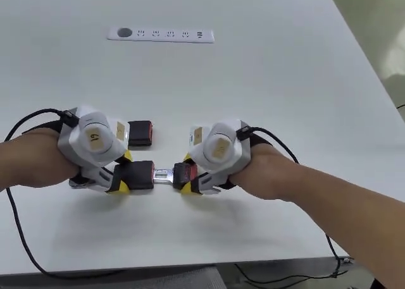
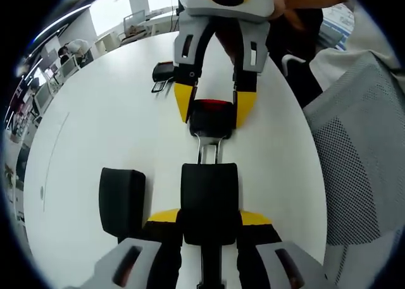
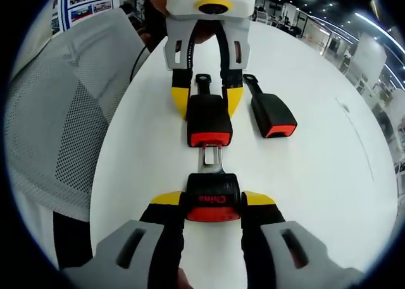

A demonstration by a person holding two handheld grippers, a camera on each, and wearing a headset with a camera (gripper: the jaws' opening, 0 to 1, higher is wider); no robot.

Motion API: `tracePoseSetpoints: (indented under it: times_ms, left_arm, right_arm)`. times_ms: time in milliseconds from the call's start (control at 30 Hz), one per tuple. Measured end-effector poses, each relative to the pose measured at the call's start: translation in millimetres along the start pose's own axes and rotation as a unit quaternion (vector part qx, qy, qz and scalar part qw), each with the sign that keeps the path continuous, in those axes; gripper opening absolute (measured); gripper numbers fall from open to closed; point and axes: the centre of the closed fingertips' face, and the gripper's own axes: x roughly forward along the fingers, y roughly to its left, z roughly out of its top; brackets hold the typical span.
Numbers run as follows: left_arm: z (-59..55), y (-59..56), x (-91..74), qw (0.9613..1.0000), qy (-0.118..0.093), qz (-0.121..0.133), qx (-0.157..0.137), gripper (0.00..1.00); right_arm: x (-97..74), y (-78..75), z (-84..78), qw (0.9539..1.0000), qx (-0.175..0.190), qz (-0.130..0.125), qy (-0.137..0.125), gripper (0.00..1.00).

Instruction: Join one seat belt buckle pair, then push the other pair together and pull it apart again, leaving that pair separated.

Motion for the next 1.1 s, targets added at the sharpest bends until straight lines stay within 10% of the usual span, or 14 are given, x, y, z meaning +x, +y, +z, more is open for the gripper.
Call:
tracePoseSetpoints:
  times_ms: [1100]
  left_arm:
    - [-2.7, 1.7, 0.9, 0.9995, 0.000, -0.016, 0.028, 0.32]
  right_arm:
    - [20.7, 5.4, 40.1, 0.9982, 0.019, 0.015, -0.054, 0.31]
